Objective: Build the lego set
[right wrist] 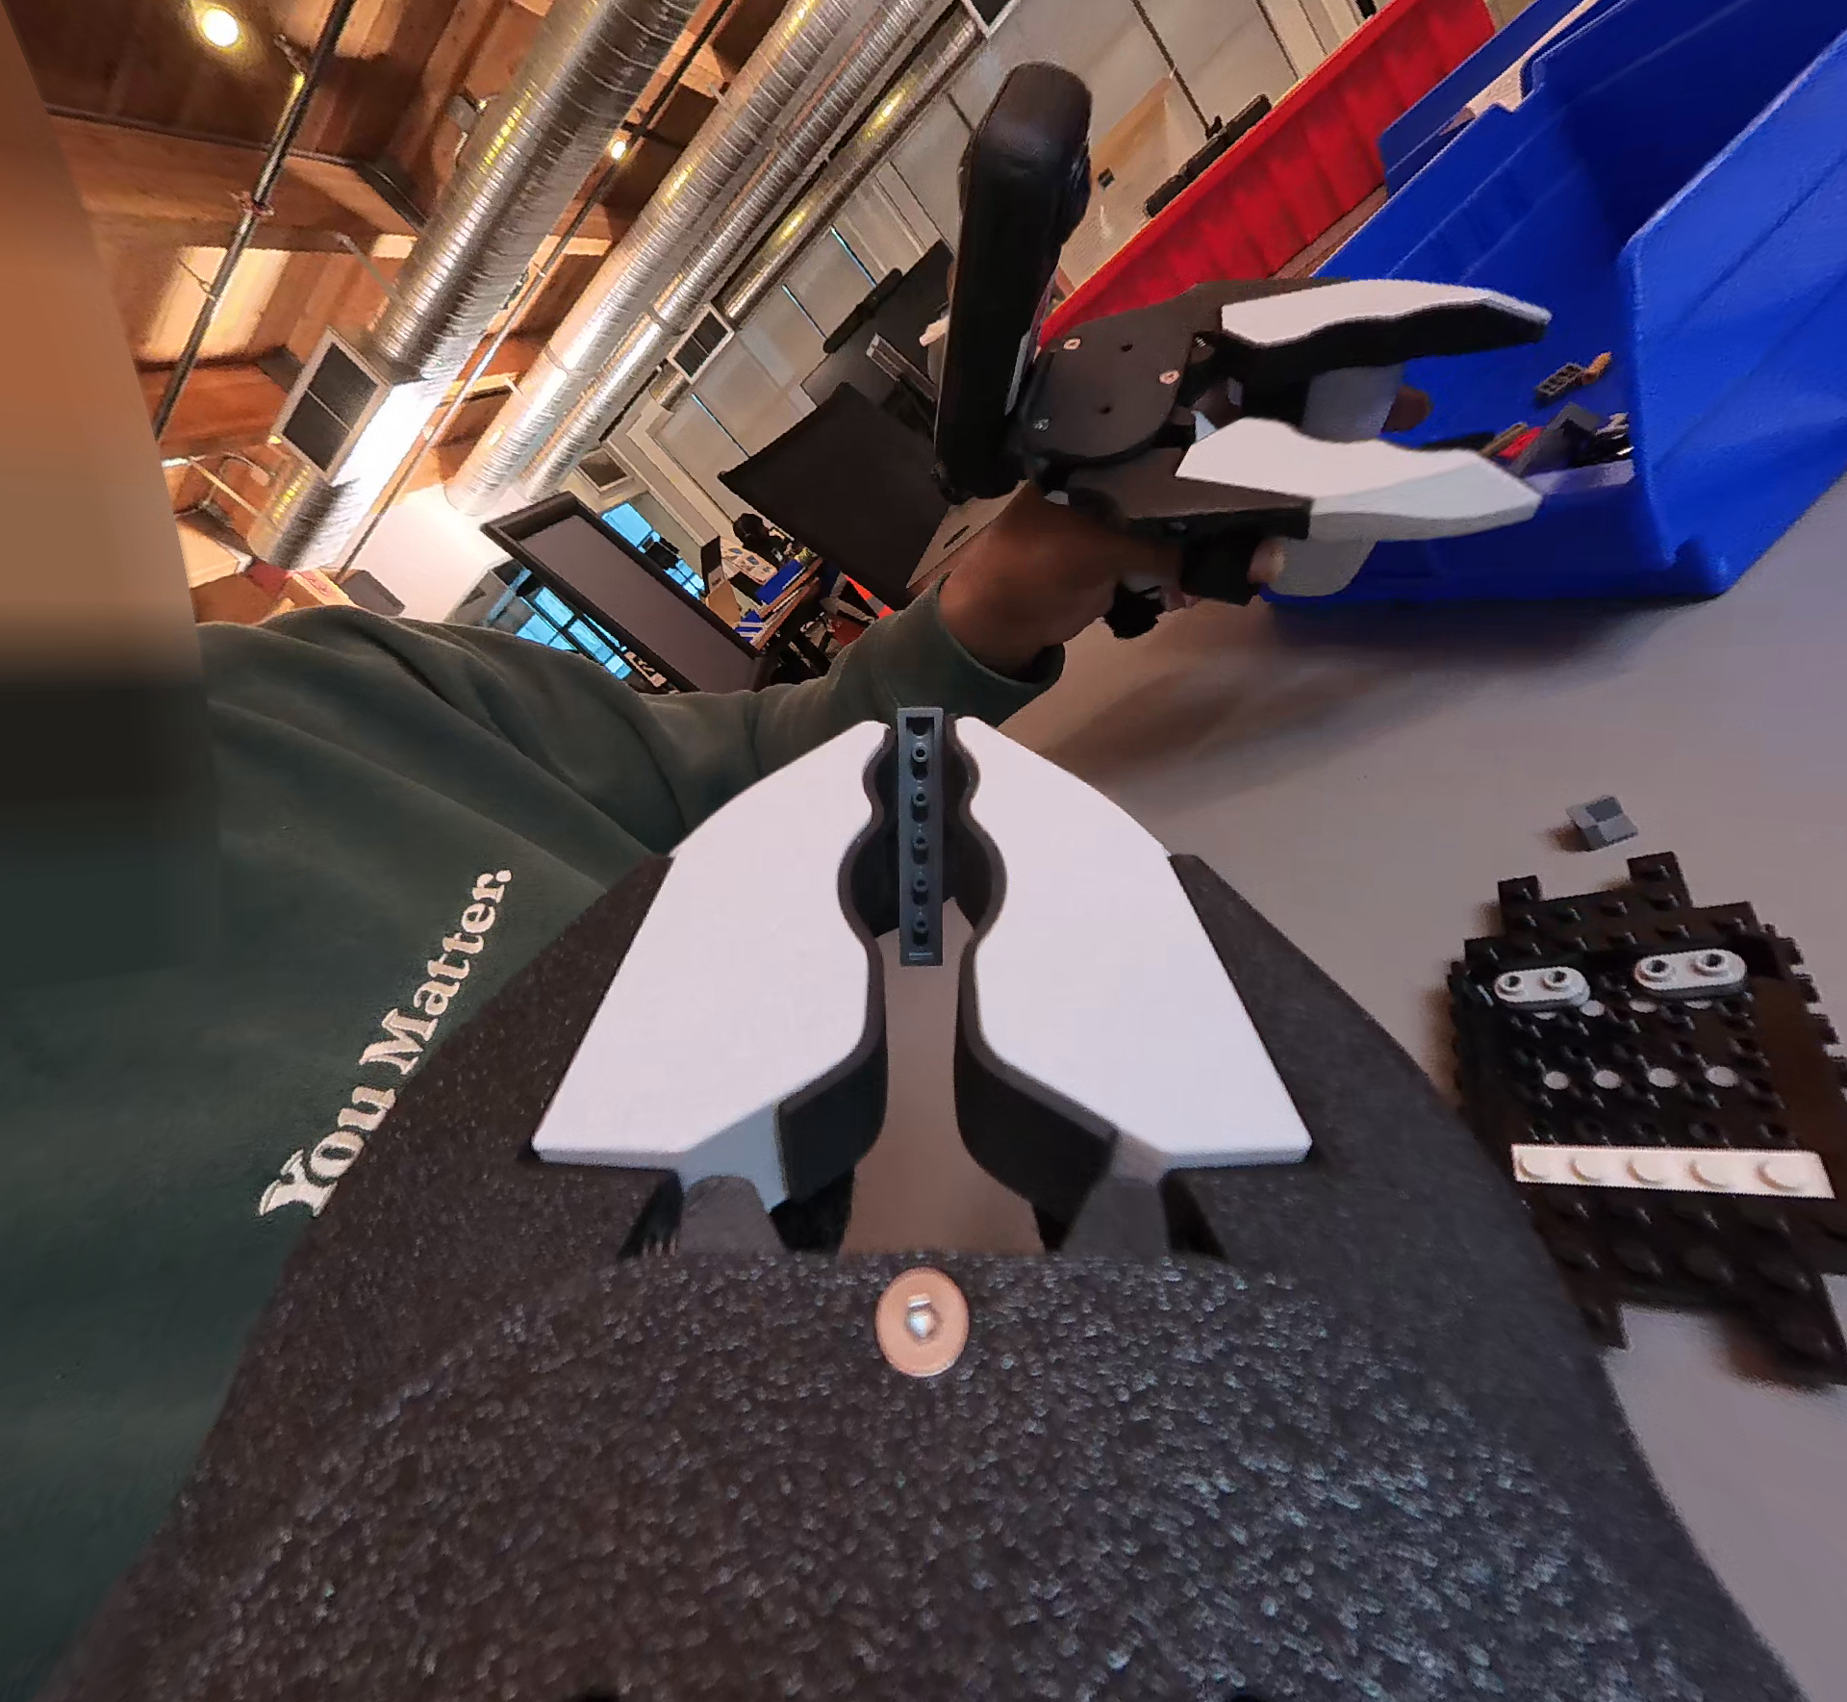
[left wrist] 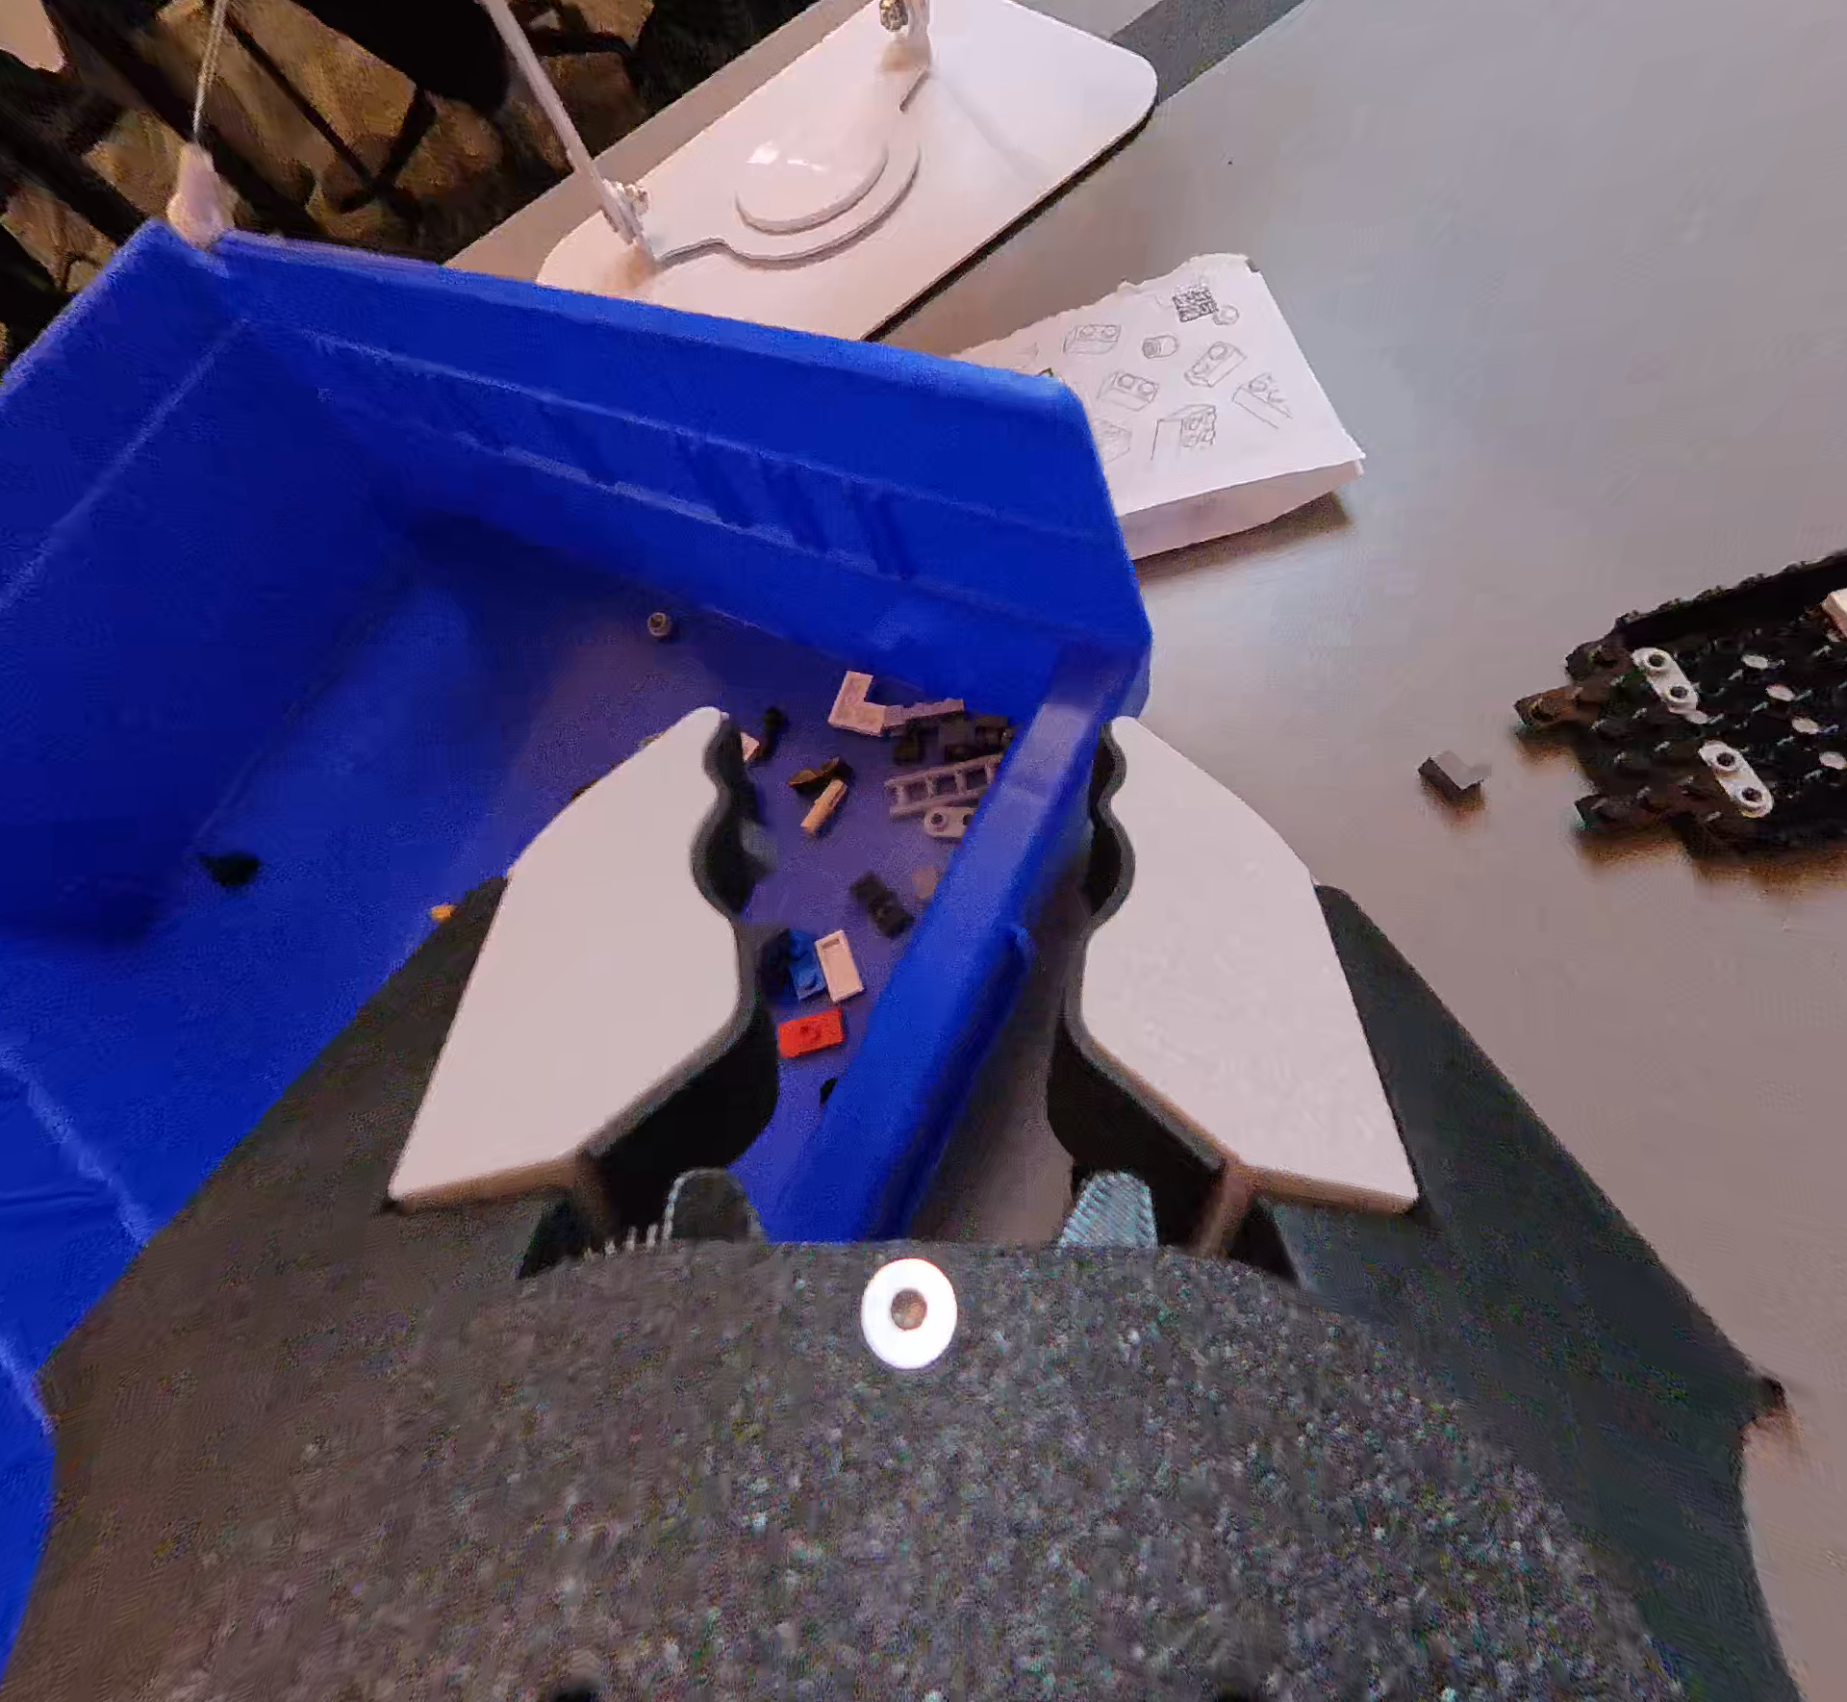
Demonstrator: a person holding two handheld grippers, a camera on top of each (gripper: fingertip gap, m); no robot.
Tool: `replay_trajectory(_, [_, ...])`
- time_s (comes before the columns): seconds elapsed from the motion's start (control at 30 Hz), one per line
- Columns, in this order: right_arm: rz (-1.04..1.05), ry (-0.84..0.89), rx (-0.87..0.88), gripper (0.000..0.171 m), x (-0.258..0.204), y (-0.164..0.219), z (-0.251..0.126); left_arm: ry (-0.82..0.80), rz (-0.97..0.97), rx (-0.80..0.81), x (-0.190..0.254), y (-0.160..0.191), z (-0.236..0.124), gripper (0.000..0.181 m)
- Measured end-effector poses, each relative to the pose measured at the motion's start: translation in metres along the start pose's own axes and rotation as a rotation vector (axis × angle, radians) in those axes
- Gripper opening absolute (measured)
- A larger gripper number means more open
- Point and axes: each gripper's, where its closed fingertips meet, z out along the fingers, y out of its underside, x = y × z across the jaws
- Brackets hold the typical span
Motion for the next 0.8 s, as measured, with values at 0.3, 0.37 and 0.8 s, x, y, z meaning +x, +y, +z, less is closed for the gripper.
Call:
replay_trajectory(0.3, [-0.001, 0.003, 0.018, 0.008, 0.001, -0.004, -0.004, 0.467, 0.094, -0.022, 0.115, 0.010, 0.005, 0.045])
replay_trajectory(0.37, [-0.003, -0.001, 0.019, 0.008, -0.001, -0.005, -0.004, 0.472, 0.129, -0.083, 0.120, 0.022, 0.015, 0.042])
replay_trajectory(0.8, [-0.007, 0.016, 0.070, 0.008, 0.002, -0.015, -0.012, -0.077, -0.004, 0.089, -0.015, -0.018, -0.010, 0.035])
